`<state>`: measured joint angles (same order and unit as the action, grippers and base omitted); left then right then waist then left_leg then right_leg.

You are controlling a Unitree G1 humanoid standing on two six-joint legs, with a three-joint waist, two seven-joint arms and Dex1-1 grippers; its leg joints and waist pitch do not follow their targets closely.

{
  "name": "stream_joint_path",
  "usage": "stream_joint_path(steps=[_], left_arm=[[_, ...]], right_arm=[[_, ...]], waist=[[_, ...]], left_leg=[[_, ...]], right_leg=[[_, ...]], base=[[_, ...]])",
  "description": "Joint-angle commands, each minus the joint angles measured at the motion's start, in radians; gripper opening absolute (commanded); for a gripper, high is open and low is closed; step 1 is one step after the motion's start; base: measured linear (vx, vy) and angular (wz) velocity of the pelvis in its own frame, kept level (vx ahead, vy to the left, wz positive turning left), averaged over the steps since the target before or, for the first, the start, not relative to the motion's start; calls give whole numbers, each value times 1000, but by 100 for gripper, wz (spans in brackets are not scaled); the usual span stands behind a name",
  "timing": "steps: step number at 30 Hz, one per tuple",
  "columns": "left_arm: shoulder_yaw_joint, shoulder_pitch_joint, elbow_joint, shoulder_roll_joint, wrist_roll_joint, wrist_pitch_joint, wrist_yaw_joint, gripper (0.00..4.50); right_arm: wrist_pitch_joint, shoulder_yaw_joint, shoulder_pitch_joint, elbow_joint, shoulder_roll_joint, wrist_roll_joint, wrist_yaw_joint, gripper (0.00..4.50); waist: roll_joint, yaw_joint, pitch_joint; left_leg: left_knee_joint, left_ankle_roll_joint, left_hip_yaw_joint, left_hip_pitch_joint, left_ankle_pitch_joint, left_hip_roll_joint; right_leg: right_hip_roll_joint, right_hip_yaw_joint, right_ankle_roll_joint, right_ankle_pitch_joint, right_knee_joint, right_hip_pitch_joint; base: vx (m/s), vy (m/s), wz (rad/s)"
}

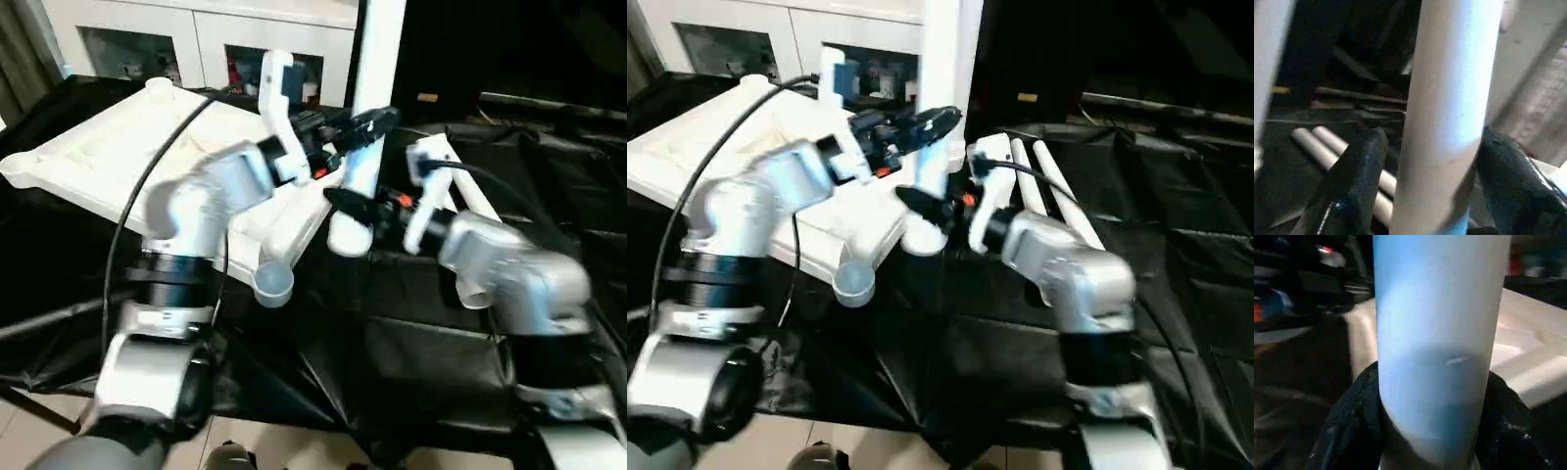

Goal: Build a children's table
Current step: Pick table leg

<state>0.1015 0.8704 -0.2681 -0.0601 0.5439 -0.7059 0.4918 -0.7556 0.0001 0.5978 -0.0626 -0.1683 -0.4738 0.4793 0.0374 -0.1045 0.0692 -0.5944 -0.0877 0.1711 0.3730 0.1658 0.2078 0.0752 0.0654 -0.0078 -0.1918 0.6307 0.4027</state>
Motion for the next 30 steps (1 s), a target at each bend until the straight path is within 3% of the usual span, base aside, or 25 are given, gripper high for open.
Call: stream_joint_path(steps=[1, 3, 4, 6, 17, 18, 19, 21, 25, 27, 28, 30], left_arm=[[-21, -7, -4, 25, -51, 37, -80, 305], [-9, 0, -27, 51, -70, 65, -148, 305], [3, 11, -52, 68, -83, 94, -190, 287], [15, 22, -69, 82, -93, 113, -223, 276], [48, 38, -78, 92, -99, 158, -271, 202], [44, 38, -75, 89, -94, 162, -253, 199], [32, 35, -62, 79, -81, 158, -204, 199], [9, 27, -34, 54, -51, 134, -104, 196], [-5, 15, 5, 10, 18, 54, 30, 195], [-28, 6, 21, -27, 50, 6, 120, 195], [-45, -3, 36, -59, 87, -35, 212, 195], [-39, -3, 47, -67, 126, -60, 261, 195]], right_arm=[[48, 18, 36, -23, 17, 37, -50, 193], [63, 29, 48, -39, 35, 58, -72, 193], [71, 43, 56, -46, 41, 75, -79, 193], [82, 54, 60, -55, 45, 92, -81, 193], [147, 57, 63, -79, 44, 140, -101, 193], [146, 49, 61, -75, 44, 124, -80, 249], [132, 40, 55, -63, 38, 94, -40, 249], [102, 27, 41, -37, 18, 43, 32, 265], [80, 21, 14, 8, -36, -6, 129, 302], [43, 21, -7, 44, -77, -61, 214, 305], [-9, 15, -26, 77, -113, -130, 299, 305], [-22, 21, -35, 89, -130, -149, 338, 305]], waist=[[8, 3, -85], [8, 5, -86], [21, 8, -85], [12, 6, -84], [12, 14, -83], [12, 13, -83], [16, 13, -83], [14, 10, -83], [14, 9, -82], [15, 4, -81], [15, 3, -81], [14, 1, -82]], left_leg=[[59, -32, 3, -7, 88, 10], [58, -25, 3, -5, 81, 9], [57, -11, 5, -3, 76, 7], [58, -8, 3, -5, 77, 9], [57, 0, 4, -6, 92, 8], [57, 0, 4, -6, 93, 8], [57, 6, 5, -6, 93, 7], [58, 14, 4, -6, 98, 8], [56, 24, 5, -7, 84, 10], [55, 32, 7, -8, 87, 10], [56, 38, 7, -10, 92, 9], [55, 38, 7, -8, 92, 11]], right_leg=[[53, -45, -150, -94, -70, -64], [52, -45, -154, -76, -68, -67], [49, -45, -149, -62, -70, -68], [52, -46, -144, -74, -70, -66], [51, -45, -157, -64, -70, -65], [51, -45, -157, -65, -70, -65], [51, -45, -158, -68, -71, -66], [52, -45, -160, -72, -70, -66], [52, -44, -189, -43, -63, -66], [53, -45, -193, -59, -65, -67], [51, -44, -193, -68, -66, -68], [52, -44, -200, -69, -65, -65]], base=[[0, 0, 0], [0, 0, 0], [0, 0, 0], [0, 0, 0], [0, 0, 0], [0, 0, 0], [0, 0, 0], [0, 0, 0], [0, 0, 0], [0, 0, 0], [0, 0, 0], [0, 0, 0]])
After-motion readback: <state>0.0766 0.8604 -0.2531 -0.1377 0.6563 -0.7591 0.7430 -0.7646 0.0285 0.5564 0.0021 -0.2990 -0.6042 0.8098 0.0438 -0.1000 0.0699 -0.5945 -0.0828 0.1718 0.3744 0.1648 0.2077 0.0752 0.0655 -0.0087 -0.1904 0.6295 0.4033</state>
